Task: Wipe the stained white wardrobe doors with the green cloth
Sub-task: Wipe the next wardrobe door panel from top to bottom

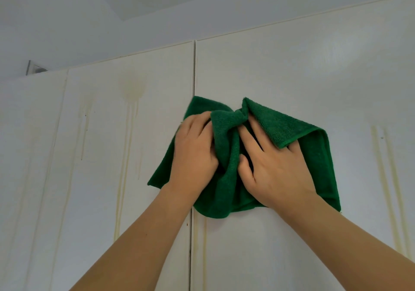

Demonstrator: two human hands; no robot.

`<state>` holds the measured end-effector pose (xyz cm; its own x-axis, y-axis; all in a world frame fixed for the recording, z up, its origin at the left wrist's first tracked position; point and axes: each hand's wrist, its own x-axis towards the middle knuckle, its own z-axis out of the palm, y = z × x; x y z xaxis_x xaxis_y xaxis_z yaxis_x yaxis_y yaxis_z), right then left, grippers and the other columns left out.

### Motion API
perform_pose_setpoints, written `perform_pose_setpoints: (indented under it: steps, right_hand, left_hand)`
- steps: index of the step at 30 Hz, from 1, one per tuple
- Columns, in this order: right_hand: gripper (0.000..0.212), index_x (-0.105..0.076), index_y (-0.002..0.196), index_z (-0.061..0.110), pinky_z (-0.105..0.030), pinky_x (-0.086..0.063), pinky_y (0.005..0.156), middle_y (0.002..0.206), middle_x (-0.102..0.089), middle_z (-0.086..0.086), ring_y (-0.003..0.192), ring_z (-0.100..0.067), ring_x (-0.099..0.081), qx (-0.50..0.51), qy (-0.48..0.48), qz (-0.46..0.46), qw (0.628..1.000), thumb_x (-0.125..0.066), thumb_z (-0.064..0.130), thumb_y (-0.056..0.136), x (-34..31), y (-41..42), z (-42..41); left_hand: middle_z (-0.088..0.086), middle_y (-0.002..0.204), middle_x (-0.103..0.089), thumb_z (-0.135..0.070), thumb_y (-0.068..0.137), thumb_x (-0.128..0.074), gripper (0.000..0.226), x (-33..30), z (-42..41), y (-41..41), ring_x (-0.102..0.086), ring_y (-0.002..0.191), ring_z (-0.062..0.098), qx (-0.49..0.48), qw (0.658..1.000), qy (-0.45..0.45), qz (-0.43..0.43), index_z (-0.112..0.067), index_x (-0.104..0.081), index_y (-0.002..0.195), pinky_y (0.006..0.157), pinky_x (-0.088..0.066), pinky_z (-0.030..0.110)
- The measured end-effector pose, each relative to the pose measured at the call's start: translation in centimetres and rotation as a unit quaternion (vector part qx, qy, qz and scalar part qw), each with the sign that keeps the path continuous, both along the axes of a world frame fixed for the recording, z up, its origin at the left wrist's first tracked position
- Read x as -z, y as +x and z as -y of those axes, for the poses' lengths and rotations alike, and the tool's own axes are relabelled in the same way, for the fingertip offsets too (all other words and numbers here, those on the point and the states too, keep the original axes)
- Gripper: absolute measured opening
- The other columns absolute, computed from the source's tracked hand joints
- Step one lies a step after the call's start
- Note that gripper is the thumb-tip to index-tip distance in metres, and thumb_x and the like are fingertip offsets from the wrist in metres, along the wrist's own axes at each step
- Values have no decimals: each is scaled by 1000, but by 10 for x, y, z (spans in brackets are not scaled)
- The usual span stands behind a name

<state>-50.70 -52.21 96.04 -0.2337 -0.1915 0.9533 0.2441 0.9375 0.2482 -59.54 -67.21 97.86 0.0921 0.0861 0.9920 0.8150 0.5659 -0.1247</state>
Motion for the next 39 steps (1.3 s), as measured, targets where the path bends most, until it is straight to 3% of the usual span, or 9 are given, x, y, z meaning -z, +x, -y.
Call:
perform_pose_setpoints:
  steps: [4,7,10,14,17,21,25,32,39]
  right_hand:
    - [63,-26,156,23,-49,-26,112,164,-17,0,145,-26,-29,-4,-2,-6,1000,-32,41,96,2,-1,0]
    - [62,-29,155,22,-49,-27,111,164,-19,0,144,-26,-31,-10,2,-12,1000,-34,40,96,2,-1,-1]
    - [61,-29,155,22,-48,-29,111,164,-19,0,144,-26,-31,-9,5,-7,1000,-32,38,96,1,0,-2]
    - [62,-28,155,22,-49,-29,110,164,-17,0,143,-28,-33,-6,-1,-5,1000,-33,39,96,1,0,-1]
    - [60,-33,153,22,-51,-29,108,164,-20,-1,140,-30,-36,-3,-1,-8,1000,-34,40,96,1,-2,-1]
    - [59,-37,151,21,-51,-29,108,163,-22,-2,140,-30,-36,-6,-2,-9,1000,-34,41,95,1,-3,-3]
    - [59,-37,151,22,-52,-30,109,163,-22,-2,141,-30,-35,-14,-1,-11,1000,-34,41,95,1,-3,-2]
    - [59,-38,150,21,-51,-30,108,163,-23,-2,139,-31,-38,-19,0,-15,1000,-33,41,95,2,-2,-2]
    - [60,-35,152,21,-50,-30,108,163,-23,-2,139,-30,-37,-18,4,-12,1000,-33,41,96,2,-1,-2]
  left_hand:
    - [-11,158,-38,-34,102,-44,44,4,5,-6,-24,146,31,-104,991,32,79,-29,-44,146,125,-3,47]
    - [-8,137,-55,-36,96,-50,38,3,-2,2,-41,124,26,-152,985,59,55,-25,-55,132,116,-22,44]
    - [-9,122,-55,-34,93,-53,34,7,-3,9,-45,105,22,-172,980,75,61,-24,-54,126,95,-30,36]
    - [-7,132,-56,-28,94,-49,42,11,11,5,-46,113,24,-185,981,38,35,-22,-52,135,101,-28,36]
    - [-7,135,-55,-35,97,-45,34,-12,10,4,-47,114,26,-180,982,29,54,-22,-56,127,98,-36,39]
    - [4,119,-53,-17,99,-48,24,-51,17,1,-45,101,24,-87,991,55,82,-15,-64,116,83,-32,26]
    - [3,104,-49,-7,92,-51,13,-59,22,8,-51,96,28,-3,985,95,142,-11,-54,104,80,-46,39]
    - [6,104,-45,-4,93,-47,11,-59,7,18,-49,97,27,-13,980,135,148,-13,-46,98,80,-44,38]
    - [4,95,-47,-2,89,-49,13,-42,15,21,-43,84,19,-34,980,111,160,-14,-46,89,68,-27,28]
